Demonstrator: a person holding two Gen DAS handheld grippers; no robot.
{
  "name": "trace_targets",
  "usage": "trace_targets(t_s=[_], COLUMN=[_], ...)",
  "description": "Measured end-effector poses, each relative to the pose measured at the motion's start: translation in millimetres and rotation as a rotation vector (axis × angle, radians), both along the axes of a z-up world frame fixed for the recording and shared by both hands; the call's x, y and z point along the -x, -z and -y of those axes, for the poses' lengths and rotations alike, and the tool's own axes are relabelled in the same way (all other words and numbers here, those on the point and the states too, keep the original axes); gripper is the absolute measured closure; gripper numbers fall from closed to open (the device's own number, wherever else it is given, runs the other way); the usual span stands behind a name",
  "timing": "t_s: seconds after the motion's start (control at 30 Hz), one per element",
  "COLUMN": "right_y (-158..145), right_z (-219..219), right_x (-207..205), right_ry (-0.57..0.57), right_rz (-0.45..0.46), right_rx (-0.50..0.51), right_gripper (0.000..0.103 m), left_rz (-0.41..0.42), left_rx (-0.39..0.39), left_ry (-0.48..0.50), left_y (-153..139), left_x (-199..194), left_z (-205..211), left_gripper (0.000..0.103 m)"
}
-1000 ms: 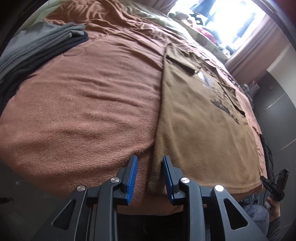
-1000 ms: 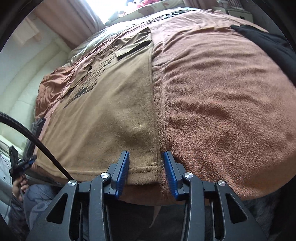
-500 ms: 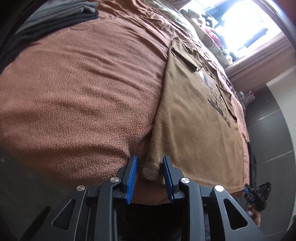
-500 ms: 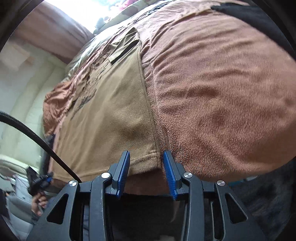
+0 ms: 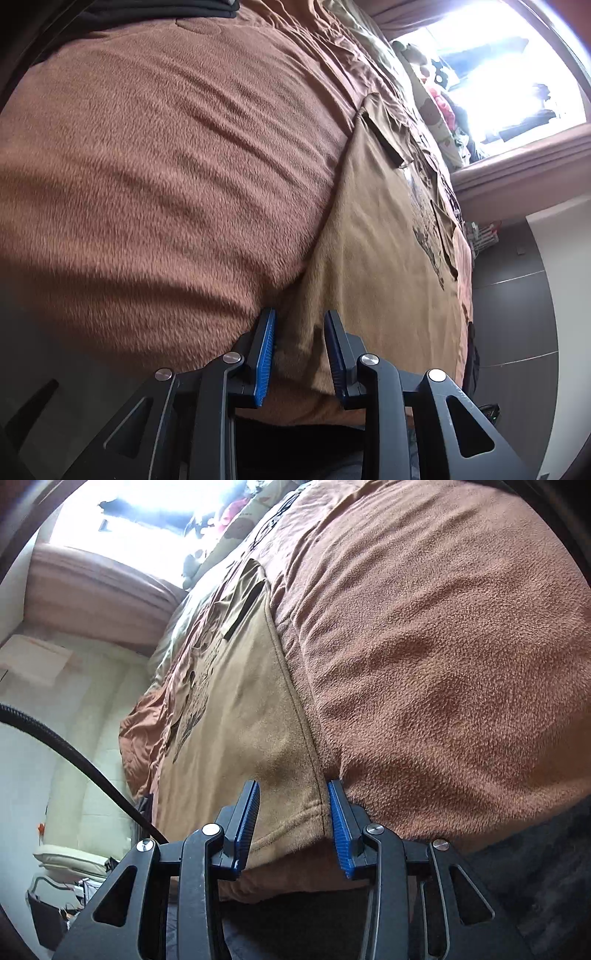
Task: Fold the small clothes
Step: 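Grasp the shirt hem with both tools, then lift the hem with both tools and fold it over toward the collar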
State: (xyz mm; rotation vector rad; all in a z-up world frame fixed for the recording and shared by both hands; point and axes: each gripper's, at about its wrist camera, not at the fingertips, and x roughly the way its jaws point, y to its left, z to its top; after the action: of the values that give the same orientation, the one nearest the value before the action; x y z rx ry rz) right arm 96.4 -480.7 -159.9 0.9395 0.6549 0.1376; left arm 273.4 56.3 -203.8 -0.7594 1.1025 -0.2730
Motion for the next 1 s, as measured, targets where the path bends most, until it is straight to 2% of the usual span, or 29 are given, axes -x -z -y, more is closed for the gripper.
trace_targets(t_s=[0.07,0.1,0.13,0.17,0.2,0.27,0.4,0.73,1.0], right_y=[1.7,1.1,0.5,1.5,1.6,-2.0,-16.9,-58.5,-70.0], right_z=[-4.6,-5.2,-5.3,-4.4,-4.1,-3.0,-10.0,-18.4,-9.7], right_x=[2.1,2.6,3.1,3.0,4.2,9.7,29.6,73.4,114.4], right_ry=[-0.004,0.001,0.011,0.025,0.033,0.056,0.079,0.085,0.052], right_rz=[0.005,0.005,-0.004,-0.020,-0.022,0.004,0.053,0.180,0.251], right_rx=[0.007,0.019,0.035,0.045,0.040,0.030,0.059,0.078,0.048], right_gripper=[0.068,0.070,0.077,0.093,0.099,0.100,0.102,0.102,0.102], left_rz=[0.003,0.002,-0.012,-0.019,-0.024,-0.025,0.041,0.182,0.283], left_rx=[0.003,-0.003,-0.031,-0.027,-0.006,0.019,0.008,0.154,0.246], left_ry=[-0.005,-0.008,-0.019,-0.026,-0.039,-0.060,-0.052,-0.071,-0.056], left_y=[-0.1,-0.3,0.5,1.8,2.9,1.4,-17.4,-74.9,-112.2], left_x=[1.8,0.4,-1.2,-2.1,-2.5,-1.4,7.0,31.0,68.1], left_z=[1.7,2.4,2.1,0.8,-2.2,-6.9,-7.6,-16.7,-25.7], left_gripper=[0.075,0.080,0.093,0.095,0.097,0.098,0.098,0.099,0.099])
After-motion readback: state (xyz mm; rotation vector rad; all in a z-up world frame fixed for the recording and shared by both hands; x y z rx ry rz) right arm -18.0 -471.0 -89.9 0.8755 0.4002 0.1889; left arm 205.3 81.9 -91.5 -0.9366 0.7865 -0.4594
